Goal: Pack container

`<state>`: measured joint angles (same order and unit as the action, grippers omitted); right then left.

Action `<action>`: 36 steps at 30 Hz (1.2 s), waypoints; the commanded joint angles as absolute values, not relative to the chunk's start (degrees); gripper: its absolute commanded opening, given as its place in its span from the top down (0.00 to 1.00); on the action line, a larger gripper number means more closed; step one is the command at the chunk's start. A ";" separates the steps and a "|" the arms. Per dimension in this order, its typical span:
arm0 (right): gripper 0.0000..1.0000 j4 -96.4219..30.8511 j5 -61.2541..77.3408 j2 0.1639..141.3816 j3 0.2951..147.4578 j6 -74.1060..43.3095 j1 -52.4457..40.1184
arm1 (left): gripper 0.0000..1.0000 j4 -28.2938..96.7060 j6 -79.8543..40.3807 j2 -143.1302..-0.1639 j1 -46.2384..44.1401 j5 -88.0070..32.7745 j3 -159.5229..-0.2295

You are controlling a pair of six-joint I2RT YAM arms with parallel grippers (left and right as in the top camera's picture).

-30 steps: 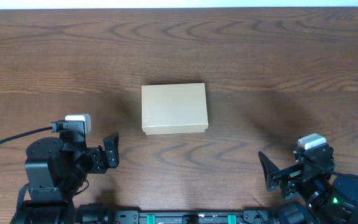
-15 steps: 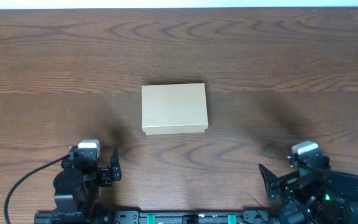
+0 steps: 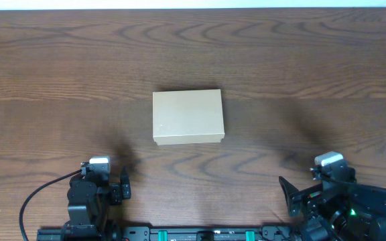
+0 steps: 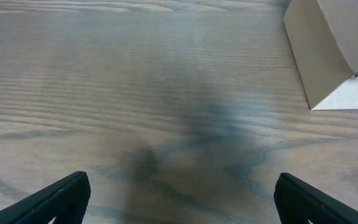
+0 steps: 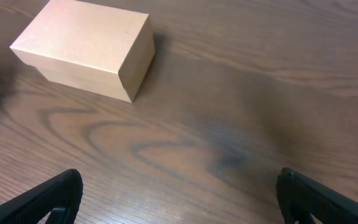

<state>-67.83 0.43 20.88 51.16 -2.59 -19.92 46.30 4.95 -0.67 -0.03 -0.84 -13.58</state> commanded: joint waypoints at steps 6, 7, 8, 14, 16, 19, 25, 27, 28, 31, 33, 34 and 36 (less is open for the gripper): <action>0.01 -67.75 0.21 20.62 51.09 -3.36 -19.46 | 0.04 51.00 6.24 -0.21 -0.03 1.91 -13.23; 0.01 -67.75 0.21 20.62 51.09 -3.36 -19.46 | 0.05 51.00 6.24 -0.21 -0.03 1.91 -13.23; 0.01 -67.75 0.21 20.62 51.09 -3.36 -19.46 | 0.05 50.98 6.24 -0.21 -0.03 1.91 -13.23; 0.01 -67.75 0.21 20.62 51.09 -3.36 -19.46 | 0.05 51.00 6.24 -0.21 -0.03 1.91 -13.23; 0.01 -67.75 0.21 20.62 51.09 -3.36 -19.46 | 0.05 50.98 6.24 -0.21 -0.03 1.91 -13.23; 0.01 -66.59 1.61 20.62 51.09 -3.40 -19.33 | 0.04 51.00 6.24 -0.21 -0.03 1.91 -13.21; 0.01 -54.61 -2.81 17.30 41.45 -1.21 -14.11 | 0.05 50.98 6.24 -0.21 -0.03 1.91 -13.23; 0.01 -50.85 -2.76 14.94 36.01 0.27 -12.75 | 0.04 50.98 6.24 -0.21 -0.03 1.91 -13.23; 0.01 -49.30 -2.74 13.58 33.56 0.99 -11.84 | 0.04 51.00 6.24 -0.21 -0.03 1.91 -13.23; 0.01 -47.20 -2.28 9.56 27.88 1.78 -8.58 | 0.04 50.98 6.24 -0.21 -0.03 1.91 -13.23; 0.01 -47.09 -1.32 7.14 25.36 3.14 -6.76 | 0.04 50.98 6.24 -0.21 -0.03 1.91 -13.23; 0.01 -47.09 -1.10 6.26 24.43 3.33 -6.17 | 0.05 51.00 6.24 -0.21 -0.03 1.91 -13.23; 0.01 -47.03 -0.93 4.86 22.61 3.29 -5.41 | 0.05 50.98 6.24 -0.21 -0.03 1.91 -13.23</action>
<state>-47.20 -1.65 6.42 24.21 1.80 -6.52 46.72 4.93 -0.62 -0.03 -0.40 -13.76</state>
